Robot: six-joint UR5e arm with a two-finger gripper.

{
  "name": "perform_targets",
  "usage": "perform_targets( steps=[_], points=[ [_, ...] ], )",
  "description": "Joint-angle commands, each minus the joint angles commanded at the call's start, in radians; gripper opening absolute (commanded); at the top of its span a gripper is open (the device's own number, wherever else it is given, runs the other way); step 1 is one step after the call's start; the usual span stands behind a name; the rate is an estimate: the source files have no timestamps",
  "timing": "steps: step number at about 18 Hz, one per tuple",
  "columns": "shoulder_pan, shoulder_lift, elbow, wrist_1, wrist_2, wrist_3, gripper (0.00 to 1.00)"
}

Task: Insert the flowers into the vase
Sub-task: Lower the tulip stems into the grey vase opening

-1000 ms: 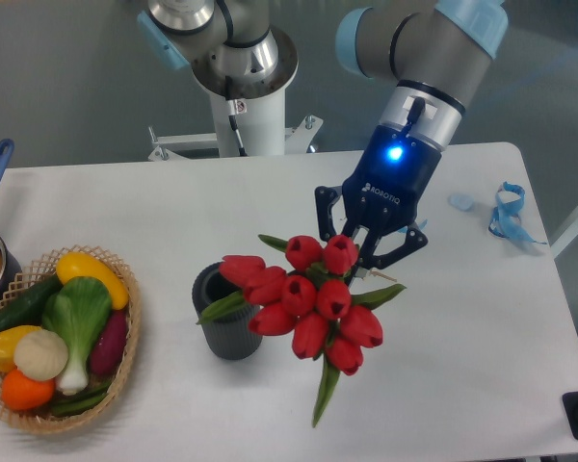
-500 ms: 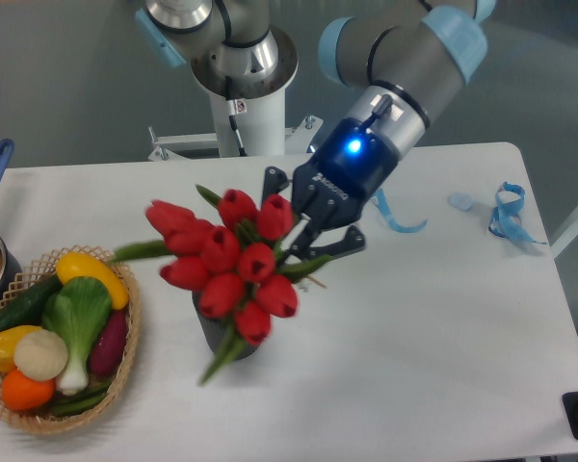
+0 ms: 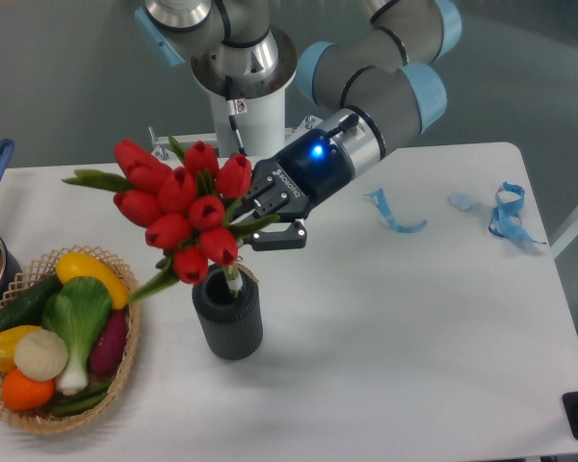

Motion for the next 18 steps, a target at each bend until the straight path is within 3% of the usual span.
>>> perform_targets(
  steps=[18],
  points=[
    [0.006, -0.037, -0.071, 0.0, 0.011, 0.094, 0.19]
  ],
)
